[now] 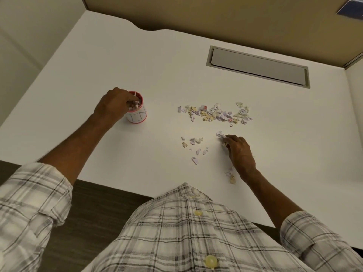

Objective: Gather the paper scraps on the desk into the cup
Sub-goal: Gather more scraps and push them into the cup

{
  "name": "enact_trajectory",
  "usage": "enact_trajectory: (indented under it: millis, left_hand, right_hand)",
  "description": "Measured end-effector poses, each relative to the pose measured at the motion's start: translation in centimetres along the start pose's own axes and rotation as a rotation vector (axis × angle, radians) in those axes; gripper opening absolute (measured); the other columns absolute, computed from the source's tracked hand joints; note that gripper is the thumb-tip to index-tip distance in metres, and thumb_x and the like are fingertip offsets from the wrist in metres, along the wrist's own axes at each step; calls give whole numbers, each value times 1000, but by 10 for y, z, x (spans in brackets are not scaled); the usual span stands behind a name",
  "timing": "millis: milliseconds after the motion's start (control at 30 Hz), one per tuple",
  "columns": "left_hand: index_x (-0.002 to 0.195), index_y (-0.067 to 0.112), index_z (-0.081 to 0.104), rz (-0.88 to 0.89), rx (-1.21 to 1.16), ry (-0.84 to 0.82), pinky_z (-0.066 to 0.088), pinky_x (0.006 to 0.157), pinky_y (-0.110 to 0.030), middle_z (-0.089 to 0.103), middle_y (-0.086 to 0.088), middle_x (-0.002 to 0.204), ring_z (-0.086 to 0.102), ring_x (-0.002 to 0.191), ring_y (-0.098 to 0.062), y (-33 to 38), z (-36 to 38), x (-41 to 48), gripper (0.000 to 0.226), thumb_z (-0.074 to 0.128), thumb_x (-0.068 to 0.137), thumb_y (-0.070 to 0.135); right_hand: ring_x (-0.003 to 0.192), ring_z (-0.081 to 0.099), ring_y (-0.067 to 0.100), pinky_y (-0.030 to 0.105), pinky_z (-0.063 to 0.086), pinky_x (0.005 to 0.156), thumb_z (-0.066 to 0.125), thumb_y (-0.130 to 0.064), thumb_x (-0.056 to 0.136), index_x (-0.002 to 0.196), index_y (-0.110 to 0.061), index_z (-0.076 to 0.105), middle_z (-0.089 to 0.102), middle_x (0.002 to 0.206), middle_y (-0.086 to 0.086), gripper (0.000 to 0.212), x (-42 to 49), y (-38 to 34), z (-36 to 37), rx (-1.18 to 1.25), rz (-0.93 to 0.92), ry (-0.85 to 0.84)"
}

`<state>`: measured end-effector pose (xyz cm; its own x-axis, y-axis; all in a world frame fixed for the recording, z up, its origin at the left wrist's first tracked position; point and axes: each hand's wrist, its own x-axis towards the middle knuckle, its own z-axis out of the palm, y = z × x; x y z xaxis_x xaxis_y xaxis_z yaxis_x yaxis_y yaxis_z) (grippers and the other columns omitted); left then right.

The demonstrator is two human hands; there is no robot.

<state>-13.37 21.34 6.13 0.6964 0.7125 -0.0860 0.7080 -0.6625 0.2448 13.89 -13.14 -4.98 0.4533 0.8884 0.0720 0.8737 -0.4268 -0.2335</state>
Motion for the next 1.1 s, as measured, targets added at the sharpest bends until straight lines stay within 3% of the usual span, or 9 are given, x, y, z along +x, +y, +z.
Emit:
enact_trajectory:
  millis: [100, 267, 500, 667, 867, 1000, 1100]
  left_hand:
    - [111, 24, 74, -4, 66, 10, 54, 79, -41, 72, -15, 106, 66, 94, -41, 4, -7, 3, 24, 63, 90, 26]
    - [110, 30, 75, 15, -60, 17, 53, 81, -34, 74, -5, 110, 68, 100, -32, 1, -21, 6, 29, 75, 81, 25]
    - [108, 13, 77, 34, -117, -73, 48, 82, -29, 73, -13, 111, 67, 101, -30, -2, -17, 17, 23, 70, 86, 12]
    - [113, 10, 75, 42, -7, -183, 51, 88, -36, 70, -16, 117, 66, 106, -35, 4, -2, 26, 28, 65, 87, 3]
    - [124, 4, 65, -38, 47, -245, 52, 96, -42, 62, -20, 126, 61, 114, -38, 6, 11, 30, 36, 65, 89, 5]
    - [116, 10, 73, 13, -13, -221, 51, 86, -33, 68, -15, 122, 64, 109, -36, 0, 6, 33, 31, 63, 87, 1]
    - [104, 18, 78, 3, -104, -167, 45, 79, -25, 71, -10, 116, 66, 103, -31, -8, -3, 33, 23, 72, 83, 10]
  right_hand:
    - [102, 65, 34, 40, 55, 87, 63, -1, 95, 122, -3, 69, 69, 125, 14, 28, 1, -1, -1, -3, -2, -3]
    - [102, 66, 35, 41, 56, 88, 64, -1, 95, 122, -2, 70, 70, 124, 15, 28, 1, -4, -2, 6, 3, 11]
    - [88, 69, 36, 43, 59, 79, 69, 8, 87, 111, -2, 74, 75, 106, 16, 27, 8, -11, -7, 20, 63, 5]
    - [75, 69, 35, 40, 58, 70, 70, 9, 83, 95, -4, 78, 75, 85, 14, 19, 20, -14, -12, 40, 114, -30]
    - [77, 69, 32, 36, 57, 71, 73, 6, 82, 94, -5, 78, 75, 86, 11, 17, 19, -18, -13, 41, 140, -26]
    - [78, 70, 31, 35, 55, 72, 73, 5, 83, 94, -5, 78, 75, 87, 11, 15, 19, -20, -14, 53, 173, -5]
    - [83, 72, 30, 31, 54, 76, 72, 5, 83, 97, -7, 79, 77, 93, 11, 20, 23, -29, -16, 118, 225, 15]
